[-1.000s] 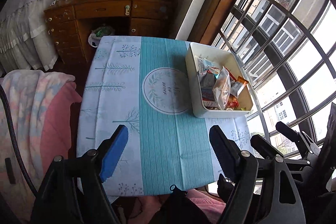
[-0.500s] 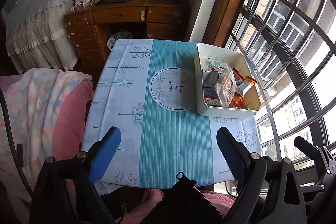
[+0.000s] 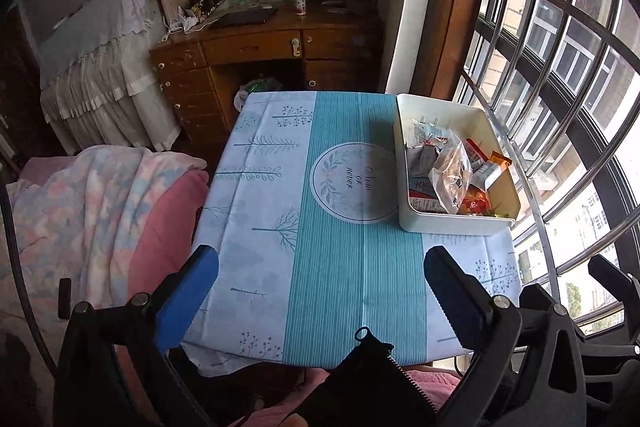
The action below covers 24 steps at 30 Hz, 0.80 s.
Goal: Organize snacks
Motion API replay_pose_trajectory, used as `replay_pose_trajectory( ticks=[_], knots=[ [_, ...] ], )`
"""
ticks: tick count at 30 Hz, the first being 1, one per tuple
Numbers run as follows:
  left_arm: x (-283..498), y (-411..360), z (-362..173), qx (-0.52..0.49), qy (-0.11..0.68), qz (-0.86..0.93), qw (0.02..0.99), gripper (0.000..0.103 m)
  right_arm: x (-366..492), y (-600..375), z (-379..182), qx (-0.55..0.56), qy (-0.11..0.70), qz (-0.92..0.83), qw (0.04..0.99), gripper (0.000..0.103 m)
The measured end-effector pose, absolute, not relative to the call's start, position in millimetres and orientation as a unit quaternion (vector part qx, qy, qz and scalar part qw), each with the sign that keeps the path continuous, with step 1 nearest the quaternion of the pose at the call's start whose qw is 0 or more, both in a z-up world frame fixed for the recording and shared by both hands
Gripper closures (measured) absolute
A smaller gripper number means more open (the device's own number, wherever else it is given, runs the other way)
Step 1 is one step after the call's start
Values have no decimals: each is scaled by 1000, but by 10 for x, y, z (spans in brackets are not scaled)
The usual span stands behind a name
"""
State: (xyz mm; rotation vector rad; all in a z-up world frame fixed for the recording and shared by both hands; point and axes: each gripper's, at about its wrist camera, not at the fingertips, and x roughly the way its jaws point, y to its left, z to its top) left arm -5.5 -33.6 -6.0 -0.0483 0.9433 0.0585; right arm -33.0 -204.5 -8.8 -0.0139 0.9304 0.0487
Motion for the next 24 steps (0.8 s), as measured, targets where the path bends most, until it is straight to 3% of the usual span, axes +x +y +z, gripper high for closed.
replay_pose_trajectory(
  ticks=[24],
  knots=[
    [131, -321, -34, 2, 455, 19, 890, 1, -162, -2034, -210, 22, 461, 32, 886, 0]
  ],
)
